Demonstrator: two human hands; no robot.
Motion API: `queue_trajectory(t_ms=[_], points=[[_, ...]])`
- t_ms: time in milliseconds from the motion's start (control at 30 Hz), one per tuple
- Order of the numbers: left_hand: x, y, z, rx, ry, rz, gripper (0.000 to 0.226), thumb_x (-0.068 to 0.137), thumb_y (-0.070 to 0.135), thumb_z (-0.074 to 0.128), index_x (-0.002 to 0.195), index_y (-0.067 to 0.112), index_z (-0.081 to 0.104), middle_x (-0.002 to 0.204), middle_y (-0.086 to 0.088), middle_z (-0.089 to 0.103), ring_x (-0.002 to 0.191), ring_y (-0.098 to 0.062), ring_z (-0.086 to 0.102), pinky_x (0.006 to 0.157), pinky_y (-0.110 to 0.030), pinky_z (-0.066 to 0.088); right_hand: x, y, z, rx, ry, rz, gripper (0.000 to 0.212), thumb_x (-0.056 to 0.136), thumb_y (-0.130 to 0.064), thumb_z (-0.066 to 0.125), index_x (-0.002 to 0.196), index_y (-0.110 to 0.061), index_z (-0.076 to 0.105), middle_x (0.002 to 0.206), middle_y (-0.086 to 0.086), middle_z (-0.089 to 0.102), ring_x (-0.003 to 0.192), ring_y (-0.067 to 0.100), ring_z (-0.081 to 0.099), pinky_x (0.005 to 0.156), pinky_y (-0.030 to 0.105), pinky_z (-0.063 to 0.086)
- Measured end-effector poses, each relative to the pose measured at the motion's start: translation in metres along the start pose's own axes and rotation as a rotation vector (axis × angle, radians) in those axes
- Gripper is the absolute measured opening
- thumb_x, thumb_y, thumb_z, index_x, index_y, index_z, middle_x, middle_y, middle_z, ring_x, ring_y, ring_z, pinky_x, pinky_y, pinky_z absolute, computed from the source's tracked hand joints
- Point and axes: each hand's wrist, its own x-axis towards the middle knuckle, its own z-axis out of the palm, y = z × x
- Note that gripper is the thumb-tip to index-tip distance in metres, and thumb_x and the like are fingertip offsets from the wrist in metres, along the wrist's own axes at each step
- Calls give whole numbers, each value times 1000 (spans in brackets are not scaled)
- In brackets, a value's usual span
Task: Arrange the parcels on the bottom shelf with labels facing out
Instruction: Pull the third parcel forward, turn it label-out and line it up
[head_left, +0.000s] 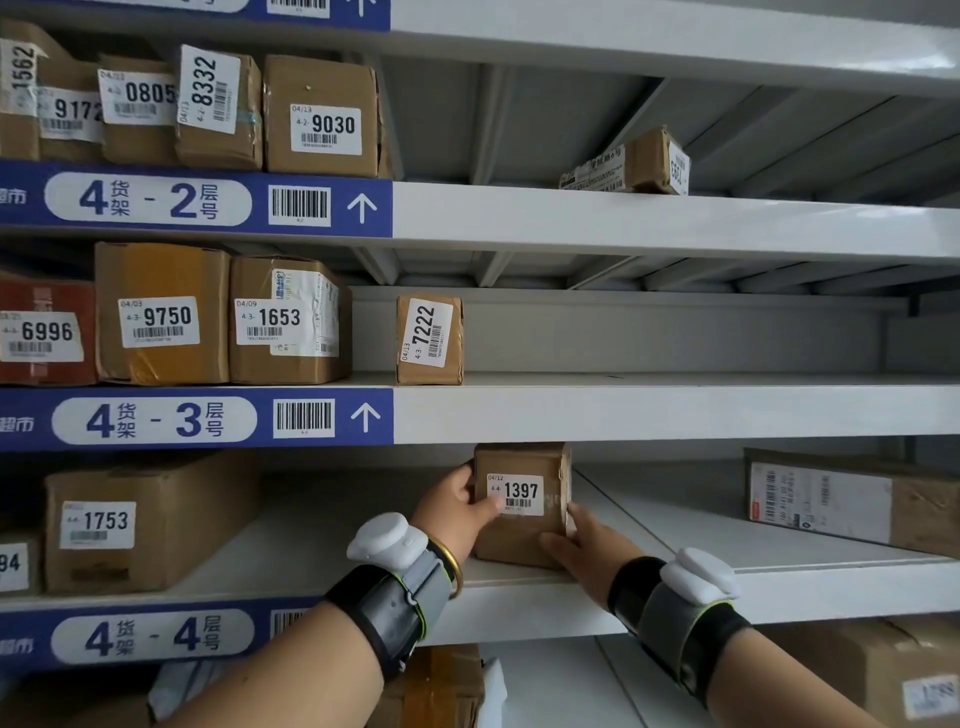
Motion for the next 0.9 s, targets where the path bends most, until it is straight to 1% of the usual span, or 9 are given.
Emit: queue_trajectory(t_ms=[67,133,367,500,533,633,767,833,900], points=[[-2,-4,3,72,-6,0,44,83,8,62,124,16,50,114,-6,68,100,-17,63,93,-31,48,2,1,3,6,-2,-5,63,89,-45,43,141,-21,19,130,11,56,115,28,54,96,33,42],[-3,-6,2,101,-2,-6,50,83,8,62,129,19,46,112,-3,68,96,-13,63,90,-26,46,3,1,3,26,-12,-29,63,90,-41,43,143,-22,15,129,11,57,113,28,55,95,32,42],[-9,-13,-14,93,6,-11,59,82,5,61,135,22,40,115,1,67,99,-7,61,88,-21,42,7,-10,9,59,-47,-85,59,91,-37,44,142,-22,19,130,10,56,115,27,54,97,33,42],[-18,-23,-38,103,43,-8,58,82,9,63,134,23,41,113,3,69,95,-1,61,75,-6,43,9,-28,19,74,-78,-131,54,91,-35,44,139,-24,24,127,8,58,111,26,56,94,30,43],[-19,-24,-42,109,46,-12,59,83,10,62,136,23,40,116,2,68,99,-3,61,76,-6,43,8,-30,21,70,-85,-136,55,91,-35,44,140,-24,23,126,9,58,111,26,56,94,31,43],[-23,-28,-58,147,50,-38,60,85,12,59,139,23,35,122,1,65,112,-10,59,88,-20,42,11,-42,30,59,-108,-142,59,91,-36,44,142,-24,18,129,9,56,113,27,55,93,30,42],[-32,-36,-86,176,97,-72,57,89,14,55,140,24,33,125,2,63,115,-13,57,91,-26,44,12,-68,45,73,-135,-181,56,90,-35,45,140,-24,22,127,9,57,110,26,56,90,29,43],[-35,-38,-96,172,109,-88,56,89,14,54,140,24,33,126,1,62,115,-13,57,94,-29,45,12,-78,51,86,-155,-183,58,90,-36,44,142,-24,19,130,9,55,112,26,55,95,33,44],[-40,-41,-109,192,134,-96,56,89,15,54,140,26,33,125,2,63,114,-12,58,91,-27,45,12,-90,59,86,-181,-188,61,91,-37,44,143,-23,16,132,9,54,114,26,54,99,37,44]])
